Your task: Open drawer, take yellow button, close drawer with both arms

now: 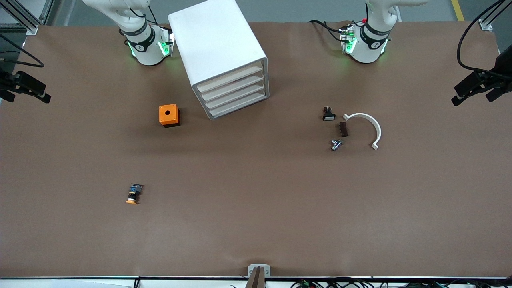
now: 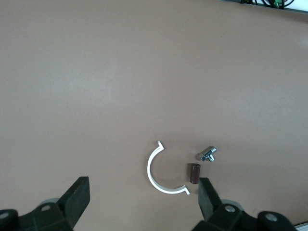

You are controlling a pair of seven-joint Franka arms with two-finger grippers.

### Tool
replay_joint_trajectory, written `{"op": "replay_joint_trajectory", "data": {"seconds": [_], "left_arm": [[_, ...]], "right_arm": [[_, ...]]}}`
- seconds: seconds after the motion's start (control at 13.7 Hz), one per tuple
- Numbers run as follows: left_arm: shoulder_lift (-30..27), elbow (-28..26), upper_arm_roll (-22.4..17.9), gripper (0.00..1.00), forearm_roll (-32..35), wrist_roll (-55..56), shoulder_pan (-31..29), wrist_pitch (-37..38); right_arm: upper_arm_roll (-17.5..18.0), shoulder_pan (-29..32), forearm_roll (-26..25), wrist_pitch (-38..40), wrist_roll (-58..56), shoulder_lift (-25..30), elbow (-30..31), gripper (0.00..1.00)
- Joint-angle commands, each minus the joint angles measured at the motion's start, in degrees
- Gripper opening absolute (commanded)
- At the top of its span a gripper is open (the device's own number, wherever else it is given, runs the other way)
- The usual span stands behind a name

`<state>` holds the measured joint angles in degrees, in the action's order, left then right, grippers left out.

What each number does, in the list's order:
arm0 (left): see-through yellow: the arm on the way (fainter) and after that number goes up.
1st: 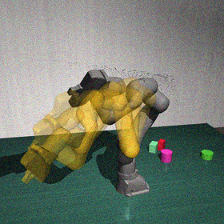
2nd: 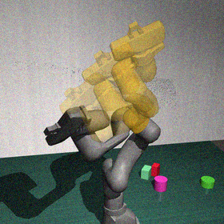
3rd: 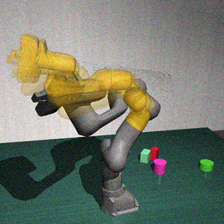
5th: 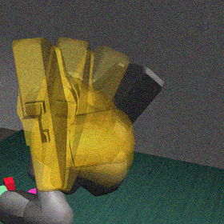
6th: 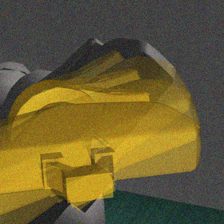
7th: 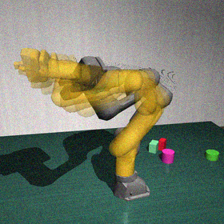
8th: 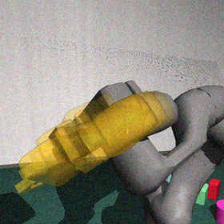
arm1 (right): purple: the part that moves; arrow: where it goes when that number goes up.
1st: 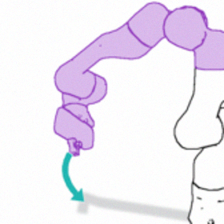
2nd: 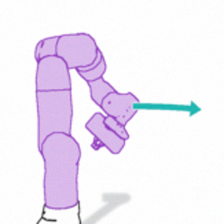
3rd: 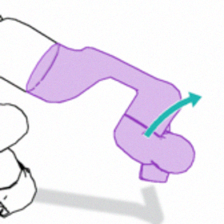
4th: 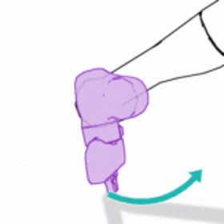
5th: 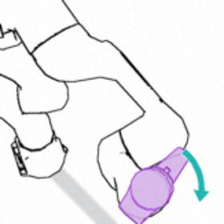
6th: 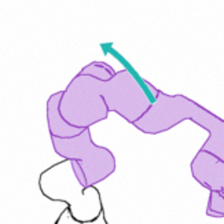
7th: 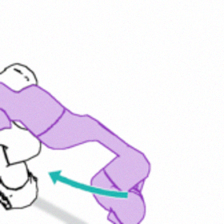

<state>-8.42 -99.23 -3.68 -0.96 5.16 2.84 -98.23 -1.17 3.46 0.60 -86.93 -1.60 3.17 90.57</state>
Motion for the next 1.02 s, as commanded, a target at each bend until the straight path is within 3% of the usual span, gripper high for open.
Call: {"op": "replay_joint_trajectory", "data": {"seconds": [0.0, 0.51, 0.8, 0.95], "left_arm": [[0.8, 1.2, -0.3, 0.99, 1.1, -8.3, -1.4, 1.8], [1.7, 1.5, 0.4, 0.99, 1.1, -4.0, -0.6, 1.9], [4.2, 5.8, 0.6, 0.99, -0.2, -4.0, -0.4, 2.3], [4.3, 6.8, 0.7, 0.99, -0.4, -3.6, 0.5, 6.1]], "right_arm": [[0.3, 0.6, 0.5, -0.8, -0.2, 2.1, 2.4, 1.0], [0.3, 0.6, 0.4, -1.7, -0.2, 2.8, 3.3, 1.0], [0.2, 0.7, 0.4, -2.1, -0.2, 2.8, 3.3, 1.0], [0.2, 0.7, 0.4, -2.1, -0.2, 2.8, 3.3, 1.0]]}}
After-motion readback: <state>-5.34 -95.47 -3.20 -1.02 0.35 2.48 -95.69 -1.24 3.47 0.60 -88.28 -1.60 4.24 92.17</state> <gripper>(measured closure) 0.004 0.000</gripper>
